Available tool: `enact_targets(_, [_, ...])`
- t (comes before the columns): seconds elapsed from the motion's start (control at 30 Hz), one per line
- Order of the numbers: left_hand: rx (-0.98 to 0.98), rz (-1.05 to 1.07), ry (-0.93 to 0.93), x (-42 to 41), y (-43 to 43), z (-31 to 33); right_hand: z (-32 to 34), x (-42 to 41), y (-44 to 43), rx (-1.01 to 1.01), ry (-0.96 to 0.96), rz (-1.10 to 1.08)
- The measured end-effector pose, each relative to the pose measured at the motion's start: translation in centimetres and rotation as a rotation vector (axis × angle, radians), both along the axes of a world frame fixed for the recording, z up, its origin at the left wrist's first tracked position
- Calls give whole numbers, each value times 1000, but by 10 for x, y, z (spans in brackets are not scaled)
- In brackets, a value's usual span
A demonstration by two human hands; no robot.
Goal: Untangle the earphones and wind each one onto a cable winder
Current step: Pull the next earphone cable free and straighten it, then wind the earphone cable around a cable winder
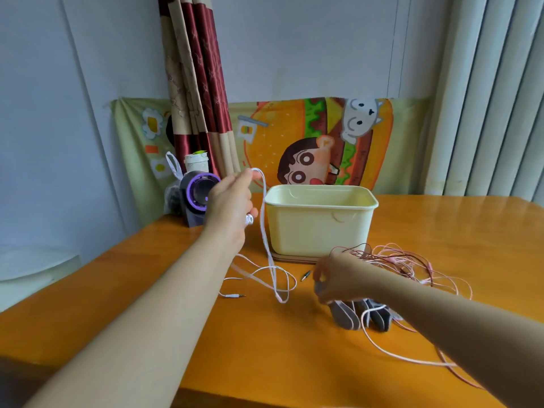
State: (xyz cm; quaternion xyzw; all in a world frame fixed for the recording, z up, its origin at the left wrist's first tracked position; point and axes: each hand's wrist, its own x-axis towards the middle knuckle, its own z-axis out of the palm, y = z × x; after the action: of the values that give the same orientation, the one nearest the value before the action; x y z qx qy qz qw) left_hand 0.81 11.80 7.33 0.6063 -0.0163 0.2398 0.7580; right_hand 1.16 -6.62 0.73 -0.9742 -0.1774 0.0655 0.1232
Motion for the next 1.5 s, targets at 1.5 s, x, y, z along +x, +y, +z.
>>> enact_targets(1.5, [41, -93, -156, 81, 21, -66, 23, 77, 75, 1296, 519, 96])
